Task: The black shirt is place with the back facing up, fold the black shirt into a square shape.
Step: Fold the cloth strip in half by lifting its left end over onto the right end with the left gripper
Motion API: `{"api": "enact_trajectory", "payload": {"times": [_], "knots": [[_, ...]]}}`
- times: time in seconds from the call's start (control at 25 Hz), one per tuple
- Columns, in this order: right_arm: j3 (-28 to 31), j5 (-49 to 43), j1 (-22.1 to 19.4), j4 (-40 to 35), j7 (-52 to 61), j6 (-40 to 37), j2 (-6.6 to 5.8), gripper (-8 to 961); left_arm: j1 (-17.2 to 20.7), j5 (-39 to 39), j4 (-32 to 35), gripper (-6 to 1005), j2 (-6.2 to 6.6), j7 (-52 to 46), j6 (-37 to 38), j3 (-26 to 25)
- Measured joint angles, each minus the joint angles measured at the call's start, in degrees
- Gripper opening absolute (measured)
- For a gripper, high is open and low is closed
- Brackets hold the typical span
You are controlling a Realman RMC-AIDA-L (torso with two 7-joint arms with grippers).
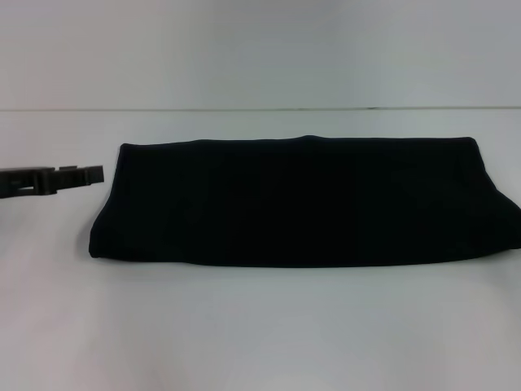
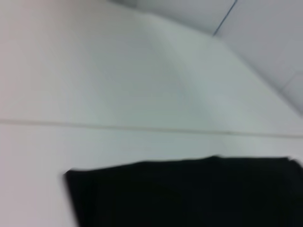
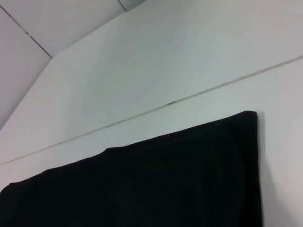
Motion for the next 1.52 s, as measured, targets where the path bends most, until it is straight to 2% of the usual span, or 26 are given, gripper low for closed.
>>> {"api": "enact_trajectory", "payload": {"times": [0.16, 0.32, 0.36, 0.4, 0.48, 0.6, 0.72, 0.88, 1.0, 1.2, 1.52], "knots": [[1.1, 2.5, -0.3, 0.0, -2.7, -2.3, 0.4, 268, 0.2, -3.5, -0.6, 583, 0.05, 0.5, 3.4, -0.9], [1.2, 7.8, -1.2, 0.1, -6.9, -6.8, 0.76, 434, 0.6, -7.9, -2.9, 614, 0.05, 1.1, 7.3, -3.2], [1.2, 10.4, -1.5, 0.2, -10.1, -9.0, 1.48, 476, 0.8, -8.8, -3.8, 622, 0.07, 1.3, 8.1, -3.7], [1.2, 10.4, -1.5, 0.2, -10.1, -9.0, 1.48, 516, 0.9, -9.0, -4.2, 630, 0.08, 1.3, 8.4, -3.8], [1.2, 12.8, -1.7, 0.4, -13.7, -10.1, 2.58, 596, 1.1, -8.9, -5.0, 645, 0.08, 1.2, 9.1, -3.9], [1.2, 14.9, -1.5, 0.9, -17.6, -10.0, 4.04, 715, 1.4, -6.8, -5.7, 767, -0.15, -0.1, 10.7, -3.1], [1.0, 15.3, -0.4, 0.9, -18.5, -9.3, 5.02, 924, 1.3, -3.1, -6.2, 868, -0.15, -3.8, 11.5, -2.9], [0.9, 15.4, 1.4, 0.8, -17.0, -9.7, 5.06, 923, 1.2, 0.9, -6.4, 948, -0.01, -11.0, 11.9, -3.0], [0.5, 15.3, 2.7, 0.5, -15.5, -10.0, 4.88, 923, 1.1, 2.8, -6.7, 948, 0.03, -16.0, 12.1, -3.0], [0.2, 15.1, 5.0, 0.2, -14.8, -10.1, 4.47, 922, 0.9, 3.2, -12.6, 949, 0.45, -22.4, 10.3, -3.9], [-1.0, 15.3, 7.9, -0.3, -15.2, -9.5, 4.04, 920, 0.6, 3.0, -20.0, 949, 0.65, -30.7, 3.3, -5.5]]}}
